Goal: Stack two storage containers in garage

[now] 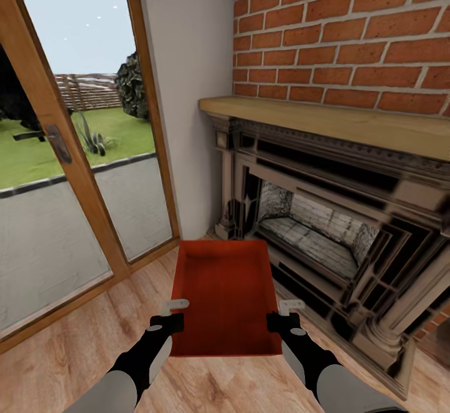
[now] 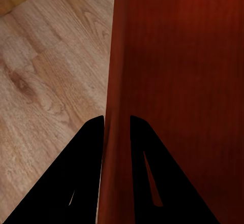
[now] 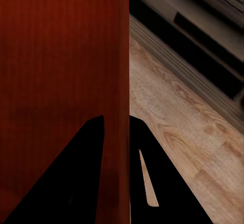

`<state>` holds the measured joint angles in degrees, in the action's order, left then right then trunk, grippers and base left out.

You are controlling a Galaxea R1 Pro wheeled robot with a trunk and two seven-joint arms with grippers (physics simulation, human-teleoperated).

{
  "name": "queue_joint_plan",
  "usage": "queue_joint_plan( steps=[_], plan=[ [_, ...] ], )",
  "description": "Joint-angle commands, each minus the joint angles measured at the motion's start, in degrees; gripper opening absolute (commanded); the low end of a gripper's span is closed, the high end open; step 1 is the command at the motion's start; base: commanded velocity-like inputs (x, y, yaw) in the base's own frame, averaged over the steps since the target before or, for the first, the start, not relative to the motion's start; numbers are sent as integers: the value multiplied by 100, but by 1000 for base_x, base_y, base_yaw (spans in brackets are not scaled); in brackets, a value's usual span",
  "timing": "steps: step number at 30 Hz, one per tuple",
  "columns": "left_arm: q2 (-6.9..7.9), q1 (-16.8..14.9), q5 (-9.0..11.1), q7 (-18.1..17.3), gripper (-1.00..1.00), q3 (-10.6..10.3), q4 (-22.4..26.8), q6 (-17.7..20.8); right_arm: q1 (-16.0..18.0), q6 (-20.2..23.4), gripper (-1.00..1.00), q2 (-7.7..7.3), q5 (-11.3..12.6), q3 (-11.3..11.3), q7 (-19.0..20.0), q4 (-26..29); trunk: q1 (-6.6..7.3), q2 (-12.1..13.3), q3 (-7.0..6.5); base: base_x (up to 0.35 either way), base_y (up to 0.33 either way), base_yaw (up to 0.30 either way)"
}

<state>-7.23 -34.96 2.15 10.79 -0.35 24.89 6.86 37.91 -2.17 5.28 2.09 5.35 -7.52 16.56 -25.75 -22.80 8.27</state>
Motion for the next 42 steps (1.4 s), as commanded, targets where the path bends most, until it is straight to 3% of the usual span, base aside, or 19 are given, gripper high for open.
queue_joint_plan(
  steps=[1,42],
  plan=[
    [-4,-2,-66,99,-100,90,15,43,6,-12,-100,26,28,-9,-31,5,-3,-12,3,0,0,0],
    [0,-2,-66,99,-100,87,19,26,6,-20,-100,24,28,-12,-31,10,-3,-12,-354,0,0,0]
  ],
)
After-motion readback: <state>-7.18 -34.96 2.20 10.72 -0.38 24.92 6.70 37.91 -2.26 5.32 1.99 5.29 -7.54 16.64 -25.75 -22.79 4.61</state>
